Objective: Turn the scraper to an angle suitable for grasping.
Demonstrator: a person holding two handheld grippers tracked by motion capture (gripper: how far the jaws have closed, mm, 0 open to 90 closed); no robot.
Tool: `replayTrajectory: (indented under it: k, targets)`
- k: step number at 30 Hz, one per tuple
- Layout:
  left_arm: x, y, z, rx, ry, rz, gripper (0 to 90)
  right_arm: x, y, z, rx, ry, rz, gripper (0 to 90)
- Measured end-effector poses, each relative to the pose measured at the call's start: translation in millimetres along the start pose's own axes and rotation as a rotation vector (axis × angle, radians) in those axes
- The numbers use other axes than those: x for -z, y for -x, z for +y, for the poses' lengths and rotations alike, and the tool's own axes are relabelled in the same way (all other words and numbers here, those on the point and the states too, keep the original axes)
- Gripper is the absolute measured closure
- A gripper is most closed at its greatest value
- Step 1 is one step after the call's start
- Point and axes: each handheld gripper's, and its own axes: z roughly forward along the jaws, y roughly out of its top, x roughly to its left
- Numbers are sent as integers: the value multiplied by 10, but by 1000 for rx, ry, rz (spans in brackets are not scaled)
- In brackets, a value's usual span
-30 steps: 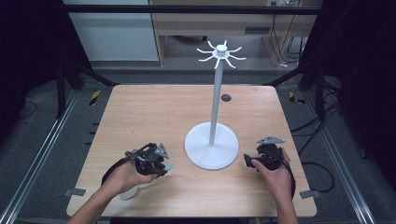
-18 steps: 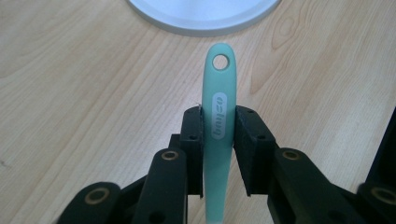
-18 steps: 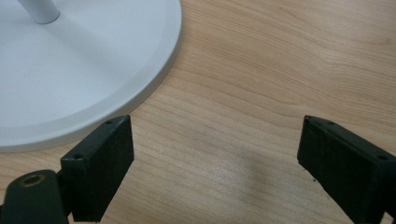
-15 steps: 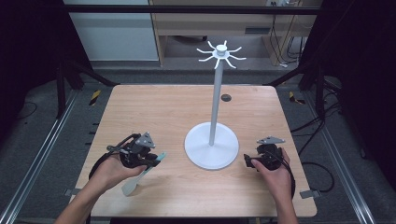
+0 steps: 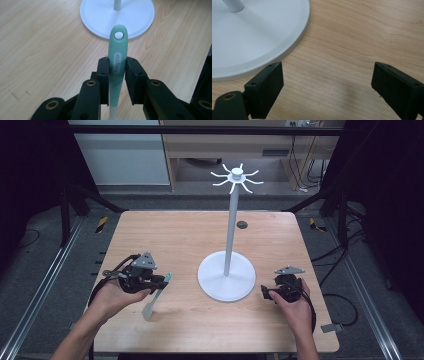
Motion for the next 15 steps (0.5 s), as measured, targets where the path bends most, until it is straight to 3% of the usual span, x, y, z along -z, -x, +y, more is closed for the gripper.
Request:
replayTrajectory:
  k: [4,15]
  targets:
    - [57,-14,38,15,61,16,741,-2,-1,0,-1,-3,0,111]
    - [114,-40,96,35,145,36,742,-5,-3,-1,3,-5,0,111]
